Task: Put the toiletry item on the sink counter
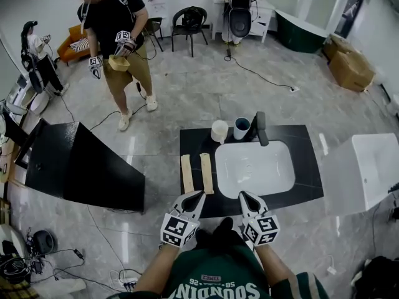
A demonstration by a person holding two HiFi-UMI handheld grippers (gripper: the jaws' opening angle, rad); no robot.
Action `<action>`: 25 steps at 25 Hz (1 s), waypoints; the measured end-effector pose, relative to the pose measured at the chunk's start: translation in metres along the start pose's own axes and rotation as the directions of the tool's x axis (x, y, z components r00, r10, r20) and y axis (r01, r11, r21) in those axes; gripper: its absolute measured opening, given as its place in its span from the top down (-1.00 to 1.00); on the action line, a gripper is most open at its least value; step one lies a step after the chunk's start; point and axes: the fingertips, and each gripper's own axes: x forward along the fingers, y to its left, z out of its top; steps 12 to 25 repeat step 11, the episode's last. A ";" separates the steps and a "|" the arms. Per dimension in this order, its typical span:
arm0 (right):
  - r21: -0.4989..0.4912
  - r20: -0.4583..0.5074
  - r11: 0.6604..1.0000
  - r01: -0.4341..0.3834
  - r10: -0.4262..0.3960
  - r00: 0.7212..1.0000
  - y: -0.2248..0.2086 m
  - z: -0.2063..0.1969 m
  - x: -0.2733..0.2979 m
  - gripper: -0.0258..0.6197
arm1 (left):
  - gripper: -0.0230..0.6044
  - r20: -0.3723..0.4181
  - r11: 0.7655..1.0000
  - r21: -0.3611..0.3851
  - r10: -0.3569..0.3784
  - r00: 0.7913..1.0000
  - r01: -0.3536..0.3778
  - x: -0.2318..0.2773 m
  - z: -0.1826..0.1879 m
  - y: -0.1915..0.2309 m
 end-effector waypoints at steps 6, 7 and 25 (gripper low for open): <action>0.000 -0.003 1.000 -0.001 0.001 1.000 0.002 0.001 0.001 0.80 | 0.90 0.002 1.000 0.001 0.001 1.000 -0.001 0.000 0.001 0.002; -0.001 -0.003 1.000 -0.002 0.002 1.000 0.002 0.000 0.002 0.80 | 0.90 0.003 1.000 0.000 0.003 1.000 -0.003 0.000 0.001 0.002; -0.002 -0.006 1.000 -0.004 0.004 1.000 0.003 0.000 0.002 0.80 | 0.90 0.001 1.000 -0.007 0.006 1.000 -0.006 0.000 0.000 0.003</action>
